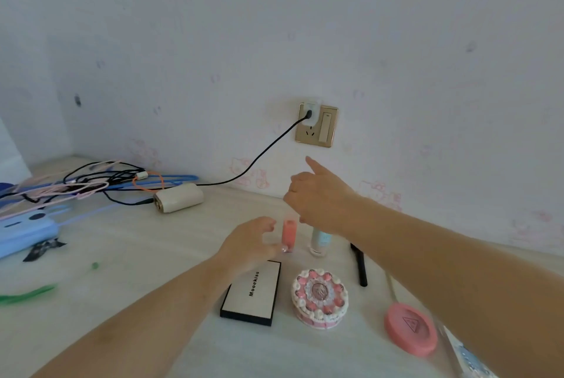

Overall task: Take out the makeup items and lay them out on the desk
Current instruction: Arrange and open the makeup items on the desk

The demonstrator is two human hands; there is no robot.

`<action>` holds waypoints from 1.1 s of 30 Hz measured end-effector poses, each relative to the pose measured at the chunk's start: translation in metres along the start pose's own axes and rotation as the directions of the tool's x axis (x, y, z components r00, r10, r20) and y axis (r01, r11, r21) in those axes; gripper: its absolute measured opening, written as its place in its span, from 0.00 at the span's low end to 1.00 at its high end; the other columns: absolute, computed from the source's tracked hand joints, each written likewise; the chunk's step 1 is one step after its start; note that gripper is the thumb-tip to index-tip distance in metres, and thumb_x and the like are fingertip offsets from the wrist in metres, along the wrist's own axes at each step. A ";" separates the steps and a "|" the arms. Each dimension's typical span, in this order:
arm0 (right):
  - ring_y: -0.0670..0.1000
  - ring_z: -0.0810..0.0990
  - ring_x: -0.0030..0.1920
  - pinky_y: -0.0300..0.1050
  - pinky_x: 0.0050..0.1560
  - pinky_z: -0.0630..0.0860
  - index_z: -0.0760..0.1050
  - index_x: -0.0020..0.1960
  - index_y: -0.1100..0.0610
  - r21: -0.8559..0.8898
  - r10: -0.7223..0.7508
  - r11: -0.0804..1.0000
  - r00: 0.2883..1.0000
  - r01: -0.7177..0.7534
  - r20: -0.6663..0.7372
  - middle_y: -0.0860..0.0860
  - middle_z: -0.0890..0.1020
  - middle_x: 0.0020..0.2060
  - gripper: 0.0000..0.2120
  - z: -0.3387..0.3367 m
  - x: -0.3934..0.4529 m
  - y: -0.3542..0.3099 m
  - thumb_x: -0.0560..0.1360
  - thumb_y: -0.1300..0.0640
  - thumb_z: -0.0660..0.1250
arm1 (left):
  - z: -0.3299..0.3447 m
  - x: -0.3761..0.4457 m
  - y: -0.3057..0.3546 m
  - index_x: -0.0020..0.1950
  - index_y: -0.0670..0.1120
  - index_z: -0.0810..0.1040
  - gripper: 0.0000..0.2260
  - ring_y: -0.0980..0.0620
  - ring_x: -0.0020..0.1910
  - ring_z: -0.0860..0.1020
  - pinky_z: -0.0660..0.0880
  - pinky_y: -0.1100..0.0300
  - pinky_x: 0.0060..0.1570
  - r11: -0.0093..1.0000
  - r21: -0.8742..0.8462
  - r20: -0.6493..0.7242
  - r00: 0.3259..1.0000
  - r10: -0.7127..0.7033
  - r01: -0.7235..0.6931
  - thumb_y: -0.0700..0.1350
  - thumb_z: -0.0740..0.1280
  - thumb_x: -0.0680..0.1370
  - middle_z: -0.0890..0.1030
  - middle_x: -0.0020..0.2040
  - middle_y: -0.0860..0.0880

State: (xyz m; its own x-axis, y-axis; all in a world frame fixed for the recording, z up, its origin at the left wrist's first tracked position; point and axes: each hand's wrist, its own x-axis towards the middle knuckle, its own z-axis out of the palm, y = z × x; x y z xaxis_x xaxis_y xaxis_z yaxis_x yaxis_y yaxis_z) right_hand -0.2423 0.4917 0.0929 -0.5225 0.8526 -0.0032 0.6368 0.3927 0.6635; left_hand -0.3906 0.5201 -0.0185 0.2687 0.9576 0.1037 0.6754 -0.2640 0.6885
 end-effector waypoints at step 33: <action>0.48 0.82 0.42 0.46 0.51 0.76 0.74 0.53 0.54 0.722 0.042 0.680 0.989 -0.131 0.139 0.48 0.84 0.44 0.18 -0.042 0.003 -0.035 0.78 0.42 0.54 | -0.080 -0.056 -0.026 0.49 0.57 0.77 0.18 0.60 0.44 0.73 0.71 0.65 0.45 0.889 0.232 -0.162 0.886 0.435 -0.395 0.64 0.57 0.69 0.71 0.40 0.61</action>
State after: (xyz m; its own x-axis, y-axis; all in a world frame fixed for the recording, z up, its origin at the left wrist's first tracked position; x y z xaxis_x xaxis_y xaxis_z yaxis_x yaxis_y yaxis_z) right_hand -0.2899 0.4666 0.1008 -0.4112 0.9081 -0.0792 0.9103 0.4045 -0.0882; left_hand -0.4787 0.4829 0.0153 0.4207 0.7518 0.5078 0.6539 -0.6393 0.4047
